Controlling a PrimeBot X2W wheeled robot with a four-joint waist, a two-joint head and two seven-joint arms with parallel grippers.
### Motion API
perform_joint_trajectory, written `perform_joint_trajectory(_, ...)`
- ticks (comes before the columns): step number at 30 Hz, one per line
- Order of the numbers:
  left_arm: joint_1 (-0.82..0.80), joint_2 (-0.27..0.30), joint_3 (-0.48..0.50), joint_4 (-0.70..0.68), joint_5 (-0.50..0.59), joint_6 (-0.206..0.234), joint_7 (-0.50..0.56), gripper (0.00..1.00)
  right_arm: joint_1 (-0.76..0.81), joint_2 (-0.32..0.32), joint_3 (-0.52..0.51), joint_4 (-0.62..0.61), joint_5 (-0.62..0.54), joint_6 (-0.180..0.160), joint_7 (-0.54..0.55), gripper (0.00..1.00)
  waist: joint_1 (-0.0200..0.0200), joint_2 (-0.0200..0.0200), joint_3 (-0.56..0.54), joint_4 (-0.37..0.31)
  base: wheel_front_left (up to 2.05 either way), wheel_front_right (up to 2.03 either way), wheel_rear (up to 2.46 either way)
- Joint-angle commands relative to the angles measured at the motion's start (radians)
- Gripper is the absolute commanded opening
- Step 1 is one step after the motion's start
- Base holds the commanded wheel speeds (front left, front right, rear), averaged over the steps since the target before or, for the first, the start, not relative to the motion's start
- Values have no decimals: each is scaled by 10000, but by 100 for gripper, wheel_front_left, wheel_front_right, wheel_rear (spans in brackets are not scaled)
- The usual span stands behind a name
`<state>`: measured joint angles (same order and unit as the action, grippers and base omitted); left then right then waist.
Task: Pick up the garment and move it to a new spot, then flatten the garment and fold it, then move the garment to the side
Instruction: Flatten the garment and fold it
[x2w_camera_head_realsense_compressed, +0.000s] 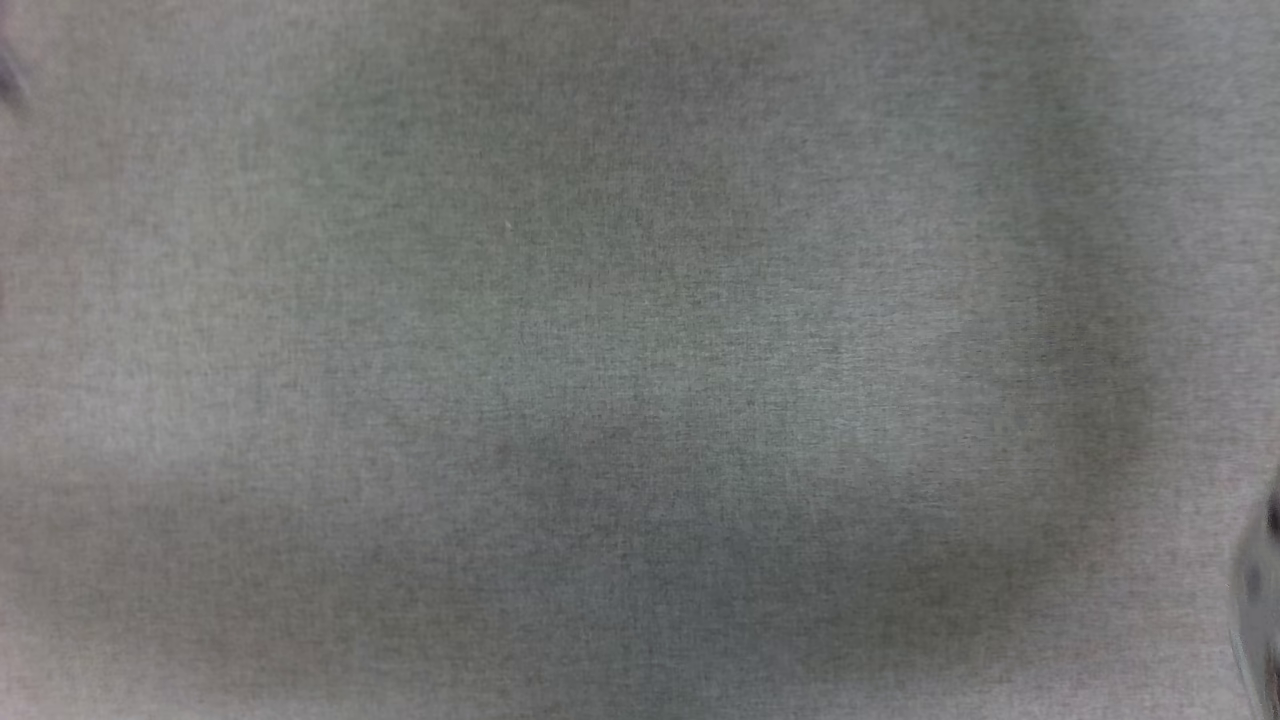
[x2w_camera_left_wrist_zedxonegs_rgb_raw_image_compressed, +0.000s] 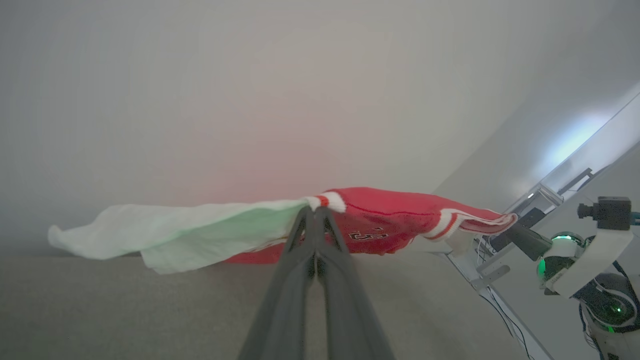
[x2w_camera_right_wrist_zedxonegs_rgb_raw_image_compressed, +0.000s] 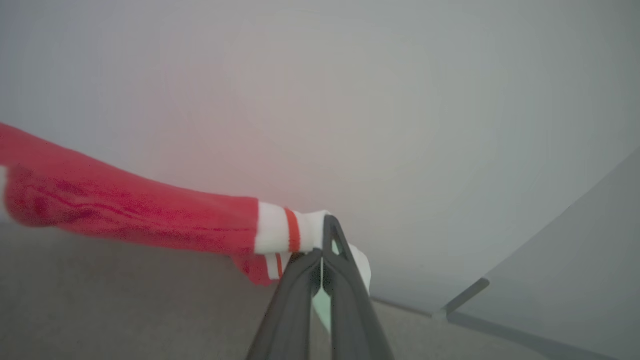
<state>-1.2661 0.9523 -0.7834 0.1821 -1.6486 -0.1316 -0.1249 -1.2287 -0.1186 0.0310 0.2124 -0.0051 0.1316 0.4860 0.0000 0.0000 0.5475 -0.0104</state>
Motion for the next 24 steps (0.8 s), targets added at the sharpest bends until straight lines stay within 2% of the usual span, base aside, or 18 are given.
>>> perform_joint_trajectory(1,436,129,-21,-179,-112,19,-99,0,584,-178,230,-237,240,-19,165,0,0,0,-155,-79,0,0,0)
perform_joint_trajectory(6,3184,814,-674,-1491,432,19,-737,0,4255,-920,564,-2803,1756,-19,1695,0,0,0,-513,-93,0,0,0)
perform_joint_trajectory(9,4412,1075,-1077,-1941,817,19,-1036,0,6187,-1568,704,-4177,2285,-19,2561,0,0,0,-770,-136,0,0,0)
perform_joint_trajectory(15,6012,1278,-1607,-2191,1551,19,-1345,0,9266,-2004,101,-5870,3152,-20,3519,0,0,0,-1365,5,0,0,0)
perform_joint_trajectory(20,7137,1621,-1910,-2563,1934,19,-1403,0,11355,-1909,-163,-7044,3423,-19,4117,0,0,0,-1684,-41,0,0,0)
perform_joint_trajectory(24,8229,1890,-1639,-3035,1844,19,-1399,0,12609,-1860,-189,-7735,3590,-19,4463,0,0,0,-1785,-108,0,0,0)
